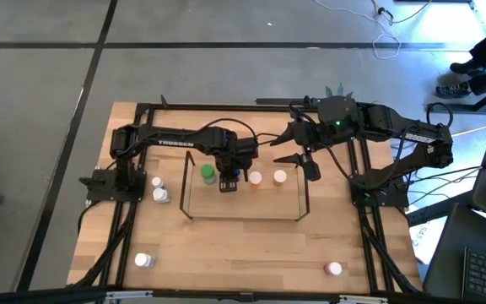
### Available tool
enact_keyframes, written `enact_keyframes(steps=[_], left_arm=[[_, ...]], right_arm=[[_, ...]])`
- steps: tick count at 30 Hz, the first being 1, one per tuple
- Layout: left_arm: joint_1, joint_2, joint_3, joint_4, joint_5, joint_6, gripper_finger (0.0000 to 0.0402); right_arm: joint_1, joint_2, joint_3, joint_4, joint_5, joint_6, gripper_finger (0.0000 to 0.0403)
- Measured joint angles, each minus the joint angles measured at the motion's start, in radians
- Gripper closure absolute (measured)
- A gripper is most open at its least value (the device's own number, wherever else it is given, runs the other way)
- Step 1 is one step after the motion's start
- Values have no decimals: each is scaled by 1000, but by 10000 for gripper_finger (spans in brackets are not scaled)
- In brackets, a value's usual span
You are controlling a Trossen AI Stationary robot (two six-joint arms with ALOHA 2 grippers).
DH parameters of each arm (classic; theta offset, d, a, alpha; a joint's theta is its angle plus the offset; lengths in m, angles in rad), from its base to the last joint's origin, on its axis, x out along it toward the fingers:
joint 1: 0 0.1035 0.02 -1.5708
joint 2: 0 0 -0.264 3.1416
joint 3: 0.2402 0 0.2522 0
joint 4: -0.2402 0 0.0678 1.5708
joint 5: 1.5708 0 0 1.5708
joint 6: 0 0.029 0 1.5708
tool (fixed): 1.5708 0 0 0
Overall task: Pick and place medicine bottles onto shelf by color
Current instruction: Put the blue pill bottle on the shelf
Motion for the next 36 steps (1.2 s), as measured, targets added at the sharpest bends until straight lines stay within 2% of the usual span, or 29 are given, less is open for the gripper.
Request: enact_keyframes(steps=[10, 36], left_arm=[[0, 0, -30, 22, 0, 0, 235], [-12, 0, -30, 36, -8, -7, 235]], right_arm=[[0, 0, 0, -115, 72, 0, 189], [0, 0, 0, -118, 68, 1, 189]])
